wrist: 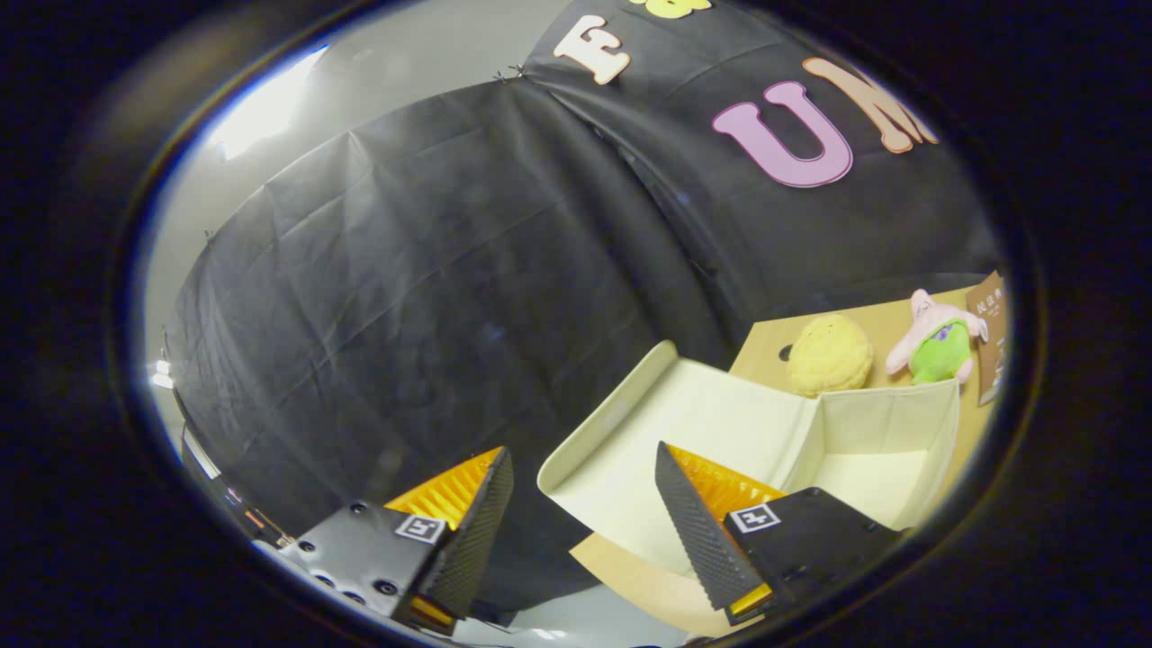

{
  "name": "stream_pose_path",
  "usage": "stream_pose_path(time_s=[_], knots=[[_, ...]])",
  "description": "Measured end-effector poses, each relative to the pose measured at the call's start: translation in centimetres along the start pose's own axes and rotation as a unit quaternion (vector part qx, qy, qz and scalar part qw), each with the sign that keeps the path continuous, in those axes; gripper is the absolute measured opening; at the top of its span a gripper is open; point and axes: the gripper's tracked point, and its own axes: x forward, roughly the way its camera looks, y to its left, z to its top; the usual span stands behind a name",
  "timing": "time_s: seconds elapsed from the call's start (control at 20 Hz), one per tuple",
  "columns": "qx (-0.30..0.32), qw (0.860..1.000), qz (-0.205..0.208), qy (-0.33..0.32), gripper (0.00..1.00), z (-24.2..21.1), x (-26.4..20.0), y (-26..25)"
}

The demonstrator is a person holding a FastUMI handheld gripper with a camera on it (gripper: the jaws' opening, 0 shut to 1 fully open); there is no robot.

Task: Open the storage box then place both shoes into the box .Put the left shoe in first, then the right shoe, with the right side of both shoes facing outward in a uniform manner.

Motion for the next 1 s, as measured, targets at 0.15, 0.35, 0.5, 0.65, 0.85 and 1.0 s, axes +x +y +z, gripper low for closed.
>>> stream_pose_path(time_s=[0.15, 0.35, 0.5, 0.65, 0.85, 1.0], knots=[[-0.029, 0.999, -0.030, -0.016, 1.00, 0.5, -0.7, -1.9], [-0.040, 0.996, -0.070, -0.036, 1.00, 1.9, -3.2, -5.2], [-0.038, 0.992, -0.104, -0.058, 1.00, 3.4, -6.4, -8.2], [-0.041, 0.986, -0.143, -0.080, 1.00, 5.0, -9.9, -11.7], [-0.068, 0.968, -0.217, -0.108, 1.00, 6.3, -15.5, -17.1], [-0.096, 0.955, -0.259, -0.110, 1.00, 5.9, -18.6, -20.0]])
